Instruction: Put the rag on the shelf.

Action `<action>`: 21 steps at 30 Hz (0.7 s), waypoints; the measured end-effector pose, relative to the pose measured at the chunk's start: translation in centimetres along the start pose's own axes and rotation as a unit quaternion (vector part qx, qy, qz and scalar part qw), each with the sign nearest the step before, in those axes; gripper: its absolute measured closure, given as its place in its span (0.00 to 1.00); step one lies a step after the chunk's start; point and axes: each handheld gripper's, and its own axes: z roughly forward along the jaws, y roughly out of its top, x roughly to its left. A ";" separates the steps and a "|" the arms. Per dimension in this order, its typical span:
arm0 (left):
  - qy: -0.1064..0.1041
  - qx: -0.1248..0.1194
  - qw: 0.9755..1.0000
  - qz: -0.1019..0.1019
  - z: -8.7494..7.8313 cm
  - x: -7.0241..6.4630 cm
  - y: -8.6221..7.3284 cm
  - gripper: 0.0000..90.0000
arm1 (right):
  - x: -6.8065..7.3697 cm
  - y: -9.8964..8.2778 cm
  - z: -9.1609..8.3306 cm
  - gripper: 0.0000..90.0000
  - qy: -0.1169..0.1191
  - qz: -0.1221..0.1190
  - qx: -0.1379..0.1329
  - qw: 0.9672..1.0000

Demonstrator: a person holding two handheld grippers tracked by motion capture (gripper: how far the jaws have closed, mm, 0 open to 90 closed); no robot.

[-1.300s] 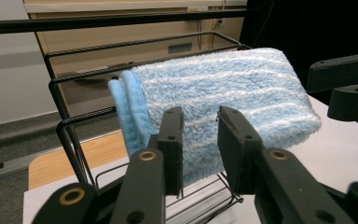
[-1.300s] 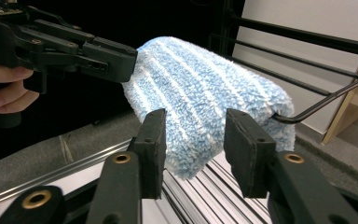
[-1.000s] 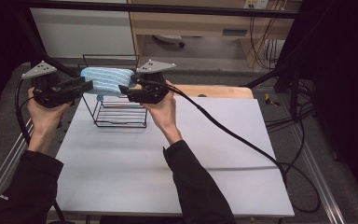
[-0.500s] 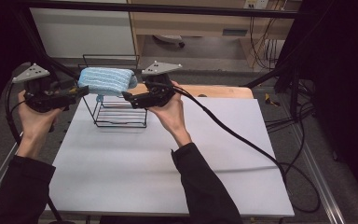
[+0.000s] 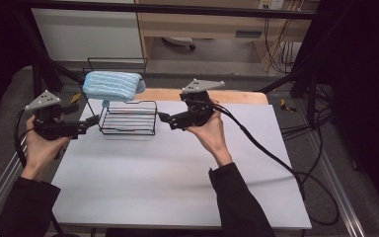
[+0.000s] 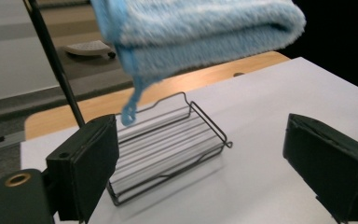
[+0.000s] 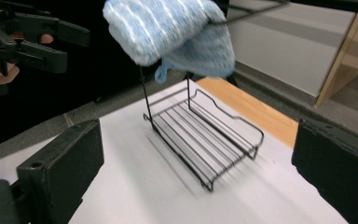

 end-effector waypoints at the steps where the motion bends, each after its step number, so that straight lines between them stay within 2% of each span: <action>1: -0.002 0.001 1.000 0.001 0.1 -0.2 -0.4 0.12 | -0.3 -0.5 -0.6 0.02 0.000 0.002 0.002 1.000; 5: -0.015 0.005 1.000 -0.001 0.6 -1.0 -2.4 0.11 | -1.0 -2.4 -2.6 0.02 -0.004 0.010 0.002 1.000; 12: -0.024 0.024 0.999 0.008 2.3 -2.2 -5.7 0.12 | -2.6 -6.3 -6.1 0.01 -0.021 0.029 0.007 0.999; 15: -0.035 0.033 0.999 0.003 3.0 -2.7 -6.8 0.12 | -3.3 -8.1 -7.4 0.01 -0.026 0.042 0.006 0.999; 21: -0.047 0.051 0.998 0.014 4.3 -3.9 -8.9 0.12 | -4.5 -12.2 -9.3 0.00 -0.038 0.070 0.013 0.997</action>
